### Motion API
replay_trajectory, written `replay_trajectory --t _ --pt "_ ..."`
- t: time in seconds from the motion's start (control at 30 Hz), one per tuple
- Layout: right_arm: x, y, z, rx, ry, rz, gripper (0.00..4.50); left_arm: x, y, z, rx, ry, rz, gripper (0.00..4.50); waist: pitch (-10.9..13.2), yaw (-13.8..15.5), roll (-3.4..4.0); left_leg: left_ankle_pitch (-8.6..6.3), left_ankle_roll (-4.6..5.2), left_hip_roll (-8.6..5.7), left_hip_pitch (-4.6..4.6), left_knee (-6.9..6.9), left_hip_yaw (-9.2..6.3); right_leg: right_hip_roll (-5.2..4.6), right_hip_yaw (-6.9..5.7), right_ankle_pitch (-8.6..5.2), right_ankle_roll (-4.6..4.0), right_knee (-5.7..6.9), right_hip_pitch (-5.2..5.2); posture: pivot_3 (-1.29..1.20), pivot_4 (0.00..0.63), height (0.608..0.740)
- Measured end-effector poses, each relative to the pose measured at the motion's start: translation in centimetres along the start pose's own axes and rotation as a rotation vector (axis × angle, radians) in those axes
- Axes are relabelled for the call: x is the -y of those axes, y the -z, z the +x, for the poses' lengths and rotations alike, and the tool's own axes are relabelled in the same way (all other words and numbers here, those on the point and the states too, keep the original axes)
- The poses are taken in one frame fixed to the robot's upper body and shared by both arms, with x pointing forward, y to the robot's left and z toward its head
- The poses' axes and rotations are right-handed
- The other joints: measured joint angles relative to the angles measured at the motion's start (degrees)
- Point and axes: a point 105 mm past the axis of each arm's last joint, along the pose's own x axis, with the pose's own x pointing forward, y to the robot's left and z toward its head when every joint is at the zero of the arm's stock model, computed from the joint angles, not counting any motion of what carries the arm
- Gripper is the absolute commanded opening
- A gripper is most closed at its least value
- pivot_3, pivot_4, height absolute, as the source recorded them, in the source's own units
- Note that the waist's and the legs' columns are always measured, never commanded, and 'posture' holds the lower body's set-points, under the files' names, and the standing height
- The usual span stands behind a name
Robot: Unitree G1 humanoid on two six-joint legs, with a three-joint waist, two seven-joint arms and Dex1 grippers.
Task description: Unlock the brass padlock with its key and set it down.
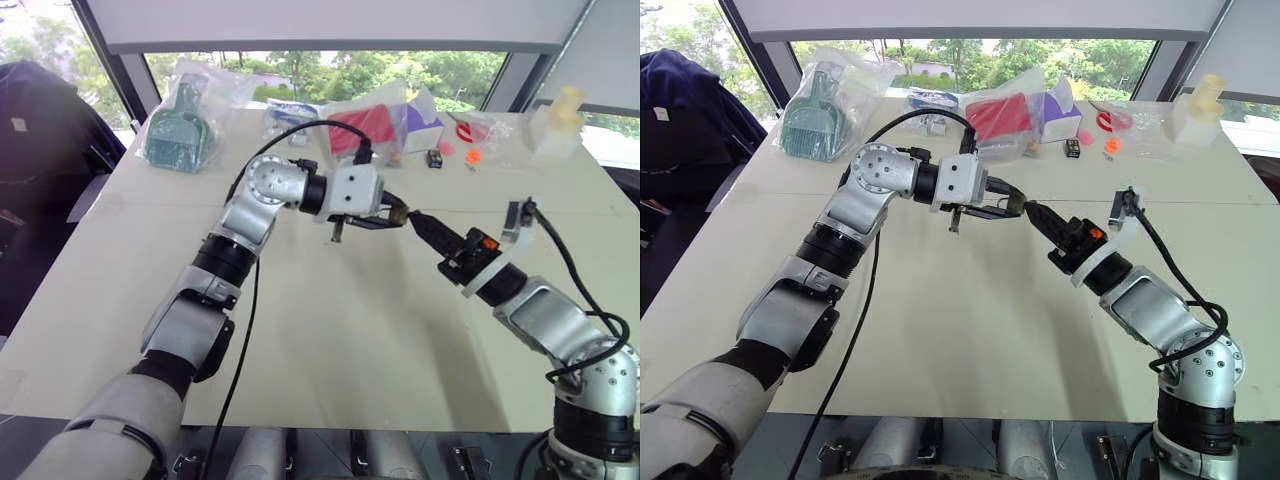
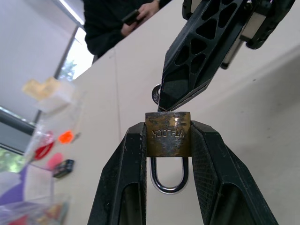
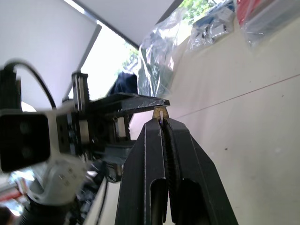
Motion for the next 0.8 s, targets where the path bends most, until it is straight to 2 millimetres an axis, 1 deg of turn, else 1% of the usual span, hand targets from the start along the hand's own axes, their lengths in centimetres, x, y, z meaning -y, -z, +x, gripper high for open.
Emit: replay_trajectory --t 0.07,0.2,0.53,0.63,0.67,0.73,0.8 --pt "0.1 -0.1 0.4 0.026 0.010 0.083 0.07 -0.2 0.2 0.0 -0.004 -0.033 0.043 0.72 0.00 -0.02 0.01 0.00 0.00 0.00 0.00 0.00 0.00 0.00 0.00 0.00 0.00 0.00 0.00 0.00 0.150 0.740" --pt "0.1 -0.1 0.9 0.045 0.029 0.166 0.07 -0.2 0.4 -0.2 -0.013 -0.075 0.161 0.72 0.00 -0.04 0.01 0.00 0.00 0.00 0.00 -0.01 0.00 0.00 0.00 0.00 0.00 0.00 0.00 0.00 0.150 0.740" --pt "-0.2 0.3 1.7 0.080 0.046 0.298 0.07 -0.1 0.8 -1.0 -0.019 -0.194 0.450 0.72 0.00 -0.01 0.01 0.00 0.00 0.00 0.00 -0.02 0.01 -0.02 0.00 0.00 0.01 0.00 0.00 0.00 0.150 0.740" --pt "-0.2 0.2 1.9 0.104 0.051 0.349 0.07 0.0 0.7 -1.1 -0.012 -0.217 0.521 0.72 0.00 0.00 0.01 0.00 0.00 0.00 0.00 -0.02 0.01 -0.03 0.00 0.01 0.01 0.00 0.00 0.00 0.150 0.740" --pt "-0.1 -0.2 1.9 0.125 0.056 0.365 0.07 0.3 0.6 -1.0 -0.002 -0.210 0.554 0.72 0.00 0.01 0.01 0.00 0.00 0.00 0.00 -0.02 0.03 -0.03 0.00 0.01 0.02 0.00 0.00 0.00 0.150 0.740" --pt "0.8 -1.2 1.8 0.177 0.099 0.392 0.07 0.7 -0.1 -0.7 0.039 -0.217 0.611 0.72 0.00 0.14 0.00 0.00 0.00 0.00 -0.01 -0.02 0.04 -0.04 -0.01 0.01 0.02 0.00 0.01 0.00 0.150 0.740" --pt "2.6 -1.5 1.4 0.199 0.175 0.410 0.07 0.1 -1.0 -0.9 0.070 -0.252 0.656 0.72 0.01 0.11 -0.01 0.00 0.00 -0.01 -0.01 -0.02 0.07 -0.06 -0.01 0.01 0.02 -0.02 0.02 0.00 0.150 0.740"
